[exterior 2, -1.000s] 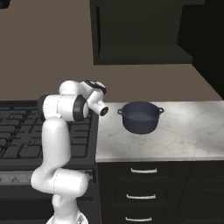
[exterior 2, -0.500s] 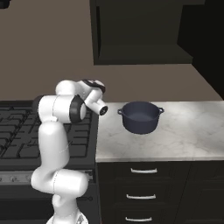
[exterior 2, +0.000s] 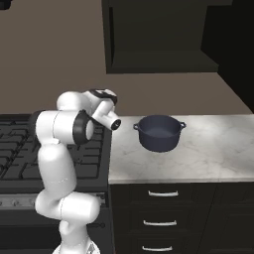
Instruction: Pick the kettle from the cabinet and place it on a stove burner. Then pick the pot from the counter and place it on another stove burner. Finally, turn both burners on.
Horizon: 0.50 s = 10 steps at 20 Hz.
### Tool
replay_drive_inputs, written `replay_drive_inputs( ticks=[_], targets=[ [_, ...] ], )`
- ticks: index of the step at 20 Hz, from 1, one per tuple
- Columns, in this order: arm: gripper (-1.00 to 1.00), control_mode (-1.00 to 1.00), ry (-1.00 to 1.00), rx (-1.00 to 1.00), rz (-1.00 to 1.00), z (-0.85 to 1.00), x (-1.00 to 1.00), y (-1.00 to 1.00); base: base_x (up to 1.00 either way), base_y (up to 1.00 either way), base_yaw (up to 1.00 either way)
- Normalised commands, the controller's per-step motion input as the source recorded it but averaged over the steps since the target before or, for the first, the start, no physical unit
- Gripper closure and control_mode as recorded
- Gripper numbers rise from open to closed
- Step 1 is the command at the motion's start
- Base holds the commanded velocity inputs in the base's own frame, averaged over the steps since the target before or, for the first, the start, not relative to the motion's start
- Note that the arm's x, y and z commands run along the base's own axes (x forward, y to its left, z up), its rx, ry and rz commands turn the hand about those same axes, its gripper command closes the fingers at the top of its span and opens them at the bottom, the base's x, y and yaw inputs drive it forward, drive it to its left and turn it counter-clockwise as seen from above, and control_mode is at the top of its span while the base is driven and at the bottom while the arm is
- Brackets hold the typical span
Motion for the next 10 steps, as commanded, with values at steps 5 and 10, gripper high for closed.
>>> replay_drive_inputs(
  ticks=[5, 10],
  targets=[
    [-1.00, -1.00, 0.00, -0.01, 0.00, 0.14, -0.37, -0.10, 0.00, 0.00, 0.00],
    [-1.00, -1.00, 0.00, -0.03, 0.00, 0.23, -0.33, -0.13, 0.00, 0.00, 0.00]
  ],
)
